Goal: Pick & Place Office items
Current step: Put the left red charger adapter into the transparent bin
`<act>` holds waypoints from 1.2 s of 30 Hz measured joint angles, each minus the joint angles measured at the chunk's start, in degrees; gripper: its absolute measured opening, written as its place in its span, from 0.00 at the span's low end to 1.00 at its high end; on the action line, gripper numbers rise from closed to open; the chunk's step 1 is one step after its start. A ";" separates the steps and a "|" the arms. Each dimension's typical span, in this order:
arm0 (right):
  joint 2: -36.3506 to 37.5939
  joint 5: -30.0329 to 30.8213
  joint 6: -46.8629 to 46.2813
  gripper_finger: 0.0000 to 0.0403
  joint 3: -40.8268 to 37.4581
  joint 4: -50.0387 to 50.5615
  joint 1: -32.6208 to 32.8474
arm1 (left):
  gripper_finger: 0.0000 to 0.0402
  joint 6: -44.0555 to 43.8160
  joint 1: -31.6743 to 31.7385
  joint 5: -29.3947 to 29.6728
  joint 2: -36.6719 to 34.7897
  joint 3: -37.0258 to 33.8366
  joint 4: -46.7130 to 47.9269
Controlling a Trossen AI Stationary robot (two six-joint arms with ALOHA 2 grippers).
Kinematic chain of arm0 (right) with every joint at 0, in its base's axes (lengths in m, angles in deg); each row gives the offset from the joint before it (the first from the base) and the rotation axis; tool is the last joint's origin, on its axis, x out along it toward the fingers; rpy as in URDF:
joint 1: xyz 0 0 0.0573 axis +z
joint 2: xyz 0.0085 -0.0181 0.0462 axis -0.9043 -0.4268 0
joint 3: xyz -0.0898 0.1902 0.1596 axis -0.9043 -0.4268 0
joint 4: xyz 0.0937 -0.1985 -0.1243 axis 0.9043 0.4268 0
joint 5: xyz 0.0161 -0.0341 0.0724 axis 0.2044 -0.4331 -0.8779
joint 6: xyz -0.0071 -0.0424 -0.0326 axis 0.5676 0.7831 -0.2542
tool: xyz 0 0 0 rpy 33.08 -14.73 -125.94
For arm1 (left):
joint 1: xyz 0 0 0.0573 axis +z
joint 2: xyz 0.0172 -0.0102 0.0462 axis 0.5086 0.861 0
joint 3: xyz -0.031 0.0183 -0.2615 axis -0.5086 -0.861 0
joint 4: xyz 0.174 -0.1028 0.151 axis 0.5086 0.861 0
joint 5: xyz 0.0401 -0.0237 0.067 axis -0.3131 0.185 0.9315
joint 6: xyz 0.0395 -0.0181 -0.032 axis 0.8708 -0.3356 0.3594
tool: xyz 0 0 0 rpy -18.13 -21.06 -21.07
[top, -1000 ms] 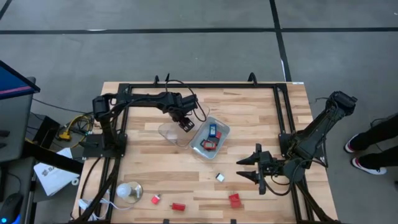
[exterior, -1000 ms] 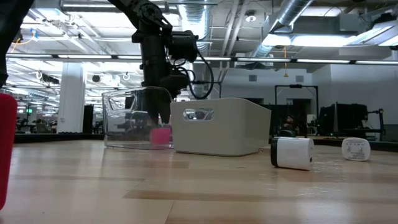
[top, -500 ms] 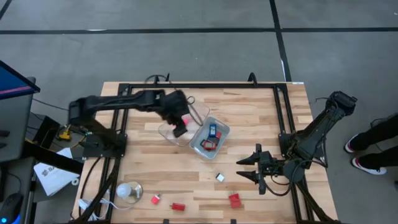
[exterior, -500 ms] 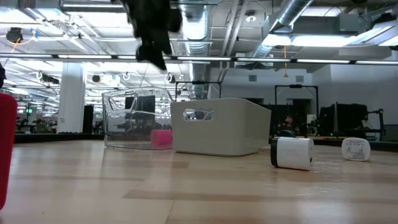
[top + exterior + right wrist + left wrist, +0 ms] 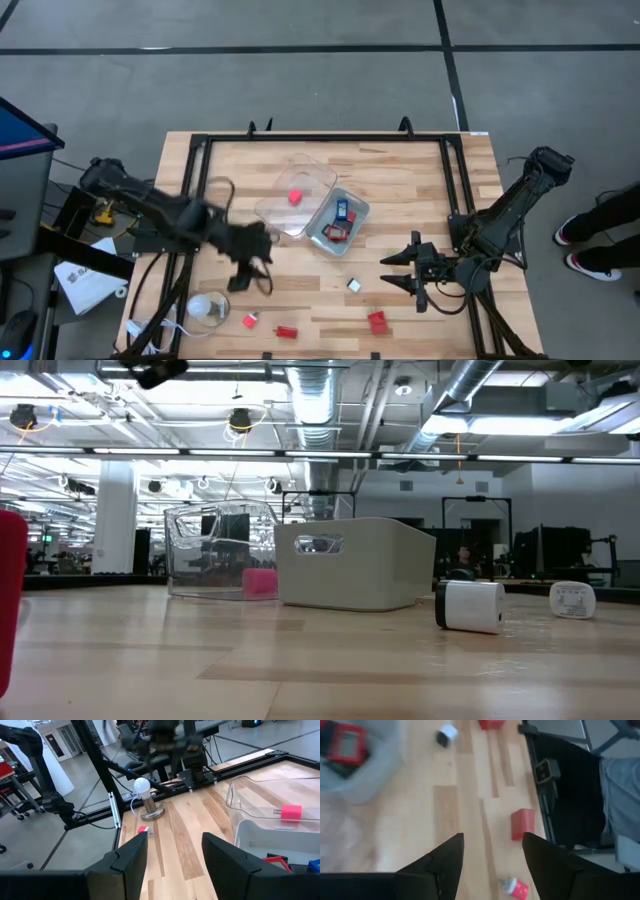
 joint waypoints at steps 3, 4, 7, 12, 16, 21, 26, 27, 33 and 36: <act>0.00 0.06 0.00 0.45 0.00 -0.30 -0.04 | 0.51 -3.09 -5.79 2.73 3.27 -3.45 -5.48; 0.01 0.14 0.00 0.45 0.00 -0.36 -0.04 | 0.51 -4.26 -7.53 3.74 4.87 -4.11 -6.32; 0.00 0.33 0.00 0.45 0.00 -0.39 -0.04 | 0.52 -5.95 -11.33 8.36 10.07 -4.29 -8.33; 0.01 0.42 0.00 0.45 0.00 -0.36 -0.04 | 0.59 -6.81 -13.81 10.18 18.04 -4.31 -15.45; 0.00 0.46 0.00 0.45 0.00 -0.39 0.38 | 0.66 -7.66 -14.91 7.78 21.62 -4.18 -22.84; 0.02 0.44 -0.46 0.45 0.00 -0.36 0.71 | 0.73 -9.03 -16.24 6.31 23.00 -2.76 -26.81; 0.02 0.46 -0.66 0.45 0.00 -0.27 1.04 | 0.74 -9.04 -17.52 6.86 24.06 -2.69 -28.47; 0.02 0.46 -0.78 0.45 0.00 -0.23 1.06 | 0.74 -9.04 -17.67 7.03 24.90 -2.69 -28.74; 0.00 0.46 -1.03 0.45 0.00 -0.07 1.03 | 0.74 -7.43 -17.67 7.49 31.21 -1.72 -28.90; 0.01 0.47 -1.03 0.45 0.00 0.10 1.03 | 0.74 -7.14 -17.67 7.86 33.32 -0.34 -29.21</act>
